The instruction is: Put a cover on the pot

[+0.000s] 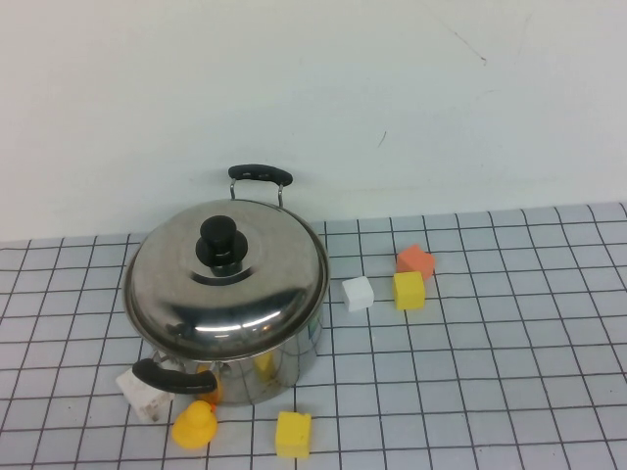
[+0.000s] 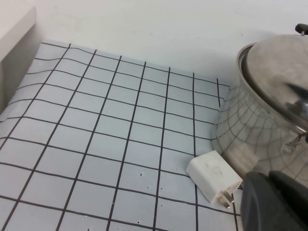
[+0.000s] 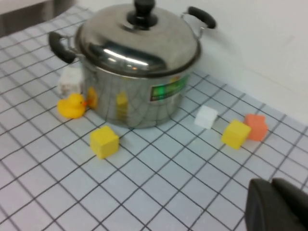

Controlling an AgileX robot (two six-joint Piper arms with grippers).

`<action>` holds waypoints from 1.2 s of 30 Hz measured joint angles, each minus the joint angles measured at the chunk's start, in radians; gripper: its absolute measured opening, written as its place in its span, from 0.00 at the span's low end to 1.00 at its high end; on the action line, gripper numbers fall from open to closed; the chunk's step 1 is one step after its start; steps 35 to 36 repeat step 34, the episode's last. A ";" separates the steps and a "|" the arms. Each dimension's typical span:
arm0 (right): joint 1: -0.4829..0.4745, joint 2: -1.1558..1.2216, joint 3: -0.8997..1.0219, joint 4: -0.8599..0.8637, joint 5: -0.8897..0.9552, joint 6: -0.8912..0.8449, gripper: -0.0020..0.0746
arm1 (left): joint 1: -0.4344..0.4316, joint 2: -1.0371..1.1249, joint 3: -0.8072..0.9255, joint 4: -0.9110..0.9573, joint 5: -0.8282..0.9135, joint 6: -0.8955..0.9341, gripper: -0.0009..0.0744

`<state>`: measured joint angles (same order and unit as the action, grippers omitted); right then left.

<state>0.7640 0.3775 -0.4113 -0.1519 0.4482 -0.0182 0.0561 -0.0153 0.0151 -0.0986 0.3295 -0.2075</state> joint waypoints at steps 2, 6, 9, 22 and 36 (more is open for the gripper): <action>-0.051 -0.090 0.088 0.026 -0.034 0.000 0.02 | 0.000 0.000 0.000 0.000 0.000 0.000 0.01; -0.207 -0.253 0.200 0.076 -0.052 -0.009 0.02 | 0.000 0.000 0.000 0.000 0.000 0.000 0.01; -0.352 -0.333 0.228 0.113 -0.052 -0.079 0.02 | 0.000 0.000 0.000 0.000 0.000 0.000 0.01; -0.752 -0.390 0.425 0.216 -0.124 -0.258 0.02 | 0.000 0.000 0.000 0.000 0.000 0.000 0.01; -0.754 -0.390 0.432 0.211 -0.106 -0.135 0.02 | 0.000 0.000 0.000 0.000 0.000 0.000 0.01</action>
